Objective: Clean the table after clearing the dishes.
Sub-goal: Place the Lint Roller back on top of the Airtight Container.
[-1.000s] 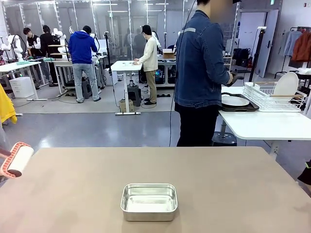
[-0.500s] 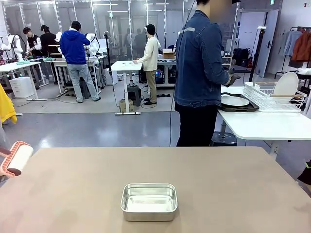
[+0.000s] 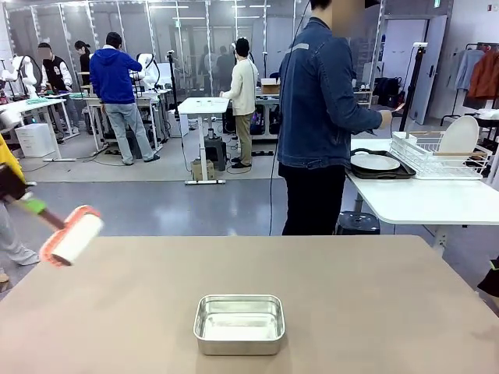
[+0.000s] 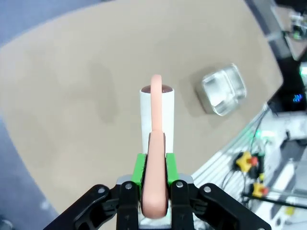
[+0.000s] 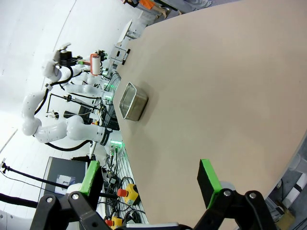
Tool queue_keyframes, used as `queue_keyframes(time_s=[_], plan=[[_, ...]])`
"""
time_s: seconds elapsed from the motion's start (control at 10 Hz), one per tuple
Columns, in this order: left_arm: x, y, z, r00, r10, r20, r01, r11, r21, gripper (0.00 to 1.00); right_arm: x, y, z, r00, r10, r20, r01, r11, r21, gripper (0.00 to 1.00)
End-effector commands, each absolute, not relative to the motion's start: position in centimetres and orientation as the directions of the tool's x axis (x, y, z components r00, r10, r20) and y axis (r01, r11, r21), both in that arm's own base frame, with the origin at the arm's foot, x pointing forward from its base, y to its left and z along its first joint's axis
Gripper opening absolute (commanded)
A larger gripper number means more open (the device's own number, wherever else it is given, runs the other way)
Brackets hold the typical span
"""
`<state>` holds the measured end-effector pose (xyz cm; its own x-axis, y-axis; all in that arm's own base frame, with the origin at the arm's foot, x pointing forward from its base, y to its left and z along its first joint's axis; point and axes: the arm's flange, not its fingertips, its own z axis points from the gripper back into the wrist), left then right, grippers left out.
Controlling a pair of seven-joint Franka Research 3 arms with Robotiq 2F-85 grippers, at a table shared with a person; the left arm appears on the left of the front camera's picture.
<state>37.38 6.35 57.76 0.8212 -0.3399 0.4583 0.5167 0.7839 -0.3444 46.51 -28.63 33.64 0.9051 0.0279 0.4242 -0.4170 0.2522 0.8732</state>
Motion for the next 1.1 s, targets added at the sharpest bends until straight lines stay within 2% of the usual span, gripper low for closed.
queue_keyframes(time_s=[0.0,0.2,0.4,0.7,1.0], plan=[[35.6,-1.4,60.0,0.681,-0.550,0.483,0.710,0.658,-0.252,0.21,46.2,-28.4,33.7,0.897,0.034,0.440,-0.433,0.254,0.865,1.00],[32.8,-11.2,61.1,0.504,-0.743,0.440,0.858,0.487,-0.162,0.21,46.2,-28.4,33.7,0.897,0.034,0.440,-0.433,0.254,0.865,1.00],[31.1,-19.9,60.6,0.290,-0.894,0.341,0.957,0.280,-0.078,0.21,46.2,-28.4,33.7,0.897,0.034,0.440,-0.433,0.254,0.865,1.00],[31.2,-27.7,59.4,0.043,-0.965,0.258,0.999,0.045,0.001,0.21,46.2,-28.4,33.7,0.897,0.034,0.440,-0.433,0.254,0.865,1.00],[33.9,-32.1,57.4,-0.093,-0.983,0.158,0.996,-0.090,0.029,0.21,46.2,-28.4,33.7,0.897,0.034,0.440,-0.433,0.254,0.865,1.00]])
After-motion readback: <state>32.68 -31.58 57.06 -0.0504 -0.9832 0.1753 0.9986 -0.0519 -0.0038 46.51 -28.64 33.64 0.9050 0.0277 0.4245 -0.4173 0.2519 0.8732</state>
